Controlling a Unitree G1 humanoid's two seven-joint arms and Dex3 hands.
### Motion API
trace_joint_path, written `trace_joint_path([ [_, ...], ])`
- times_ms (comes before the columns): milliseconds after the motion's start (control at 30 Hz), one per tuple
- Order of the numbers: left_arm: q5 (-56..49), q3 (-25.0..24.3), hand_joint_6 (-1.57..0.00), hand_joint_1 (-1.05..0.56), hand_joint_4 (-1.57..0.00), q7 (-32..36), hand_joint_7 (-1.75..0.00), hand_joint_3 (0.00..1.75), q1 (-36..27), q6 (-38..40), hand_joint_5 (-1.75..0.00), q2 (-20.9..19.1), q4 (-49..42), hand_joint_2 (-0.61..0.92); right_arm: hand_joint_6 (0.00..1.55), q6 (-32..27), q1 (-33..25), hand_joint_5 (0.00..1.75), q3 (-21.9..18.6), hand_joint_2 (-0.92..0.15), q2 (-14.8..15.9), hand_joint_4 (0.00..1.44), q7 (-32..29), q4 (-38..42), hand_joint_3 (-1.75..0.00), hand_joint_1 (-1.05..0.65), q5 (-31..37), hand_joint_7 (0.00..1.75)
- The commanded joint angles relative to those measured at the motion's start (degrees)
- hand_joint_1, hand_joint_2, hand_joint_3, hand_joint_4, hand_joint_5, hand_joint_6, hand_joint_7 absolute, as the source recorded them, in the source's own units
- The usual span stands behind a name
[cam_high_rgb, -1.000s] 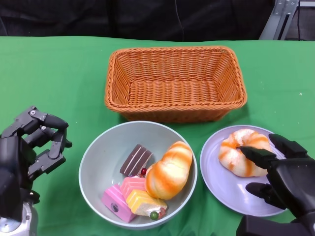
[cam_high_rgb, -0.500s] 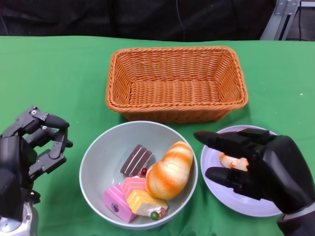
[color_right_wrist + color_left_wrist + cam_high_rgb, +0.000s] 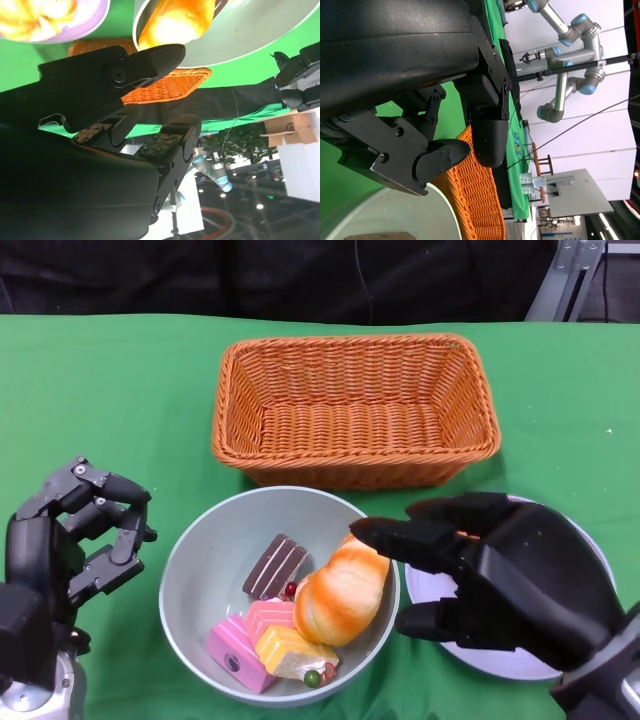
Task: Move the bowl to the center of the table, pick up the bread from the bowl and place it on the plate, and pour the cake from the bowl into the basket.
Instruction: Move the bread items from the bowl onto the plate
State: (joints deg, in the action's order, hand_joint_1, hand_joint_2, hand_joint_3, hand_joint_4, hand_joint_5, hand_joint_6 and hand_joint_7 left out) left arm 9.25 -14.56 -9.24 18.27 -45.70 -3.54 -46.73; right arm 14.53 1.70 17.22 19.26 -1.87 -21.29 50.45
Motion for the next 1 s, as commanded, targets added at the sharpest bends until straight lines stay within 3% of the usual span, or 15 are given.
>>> trace_joint_path([
  [33, -0.05, 0.00, -0.80, -0.05, -0.78, 0.49, -1.30, 0.88, -0.27, -0.43, -1.55, -0.42, 0.03, 0.63, 0.60, 0.36, 1.92, 0.00, 0.54, -0.89, 0.55, 0.66, 0.82, 0.08, 0.00, -0.73, 1.74, 0.00],
  [433, -0.61, 0.59, -0.80, -0.05, -0.78, 0.88, -1.31, 0.89, -0.54, -0.55, -1.55, -0.06, 0.40, 0.63, 0.60, -0.61, 5.05, 0.01, 2.55, -0.90, -2.44, 0.68, -0.73, 4.14, -0.01, -0.71, 4.68, 0.00],
  [1000, -0.72, 1.07, -0.81, -0.06, -0.78, 1.26, -1.27, 0.86, -0.92, -0.12, -1.53, 0.83, 0.74, 0.64, 0.62, 0.02, 8.97, 0.01, 4.13, -0.90, -1.63, 0.70, -1.51, 9.71, 0.00, -0.71, 6.52, 0.00],
])
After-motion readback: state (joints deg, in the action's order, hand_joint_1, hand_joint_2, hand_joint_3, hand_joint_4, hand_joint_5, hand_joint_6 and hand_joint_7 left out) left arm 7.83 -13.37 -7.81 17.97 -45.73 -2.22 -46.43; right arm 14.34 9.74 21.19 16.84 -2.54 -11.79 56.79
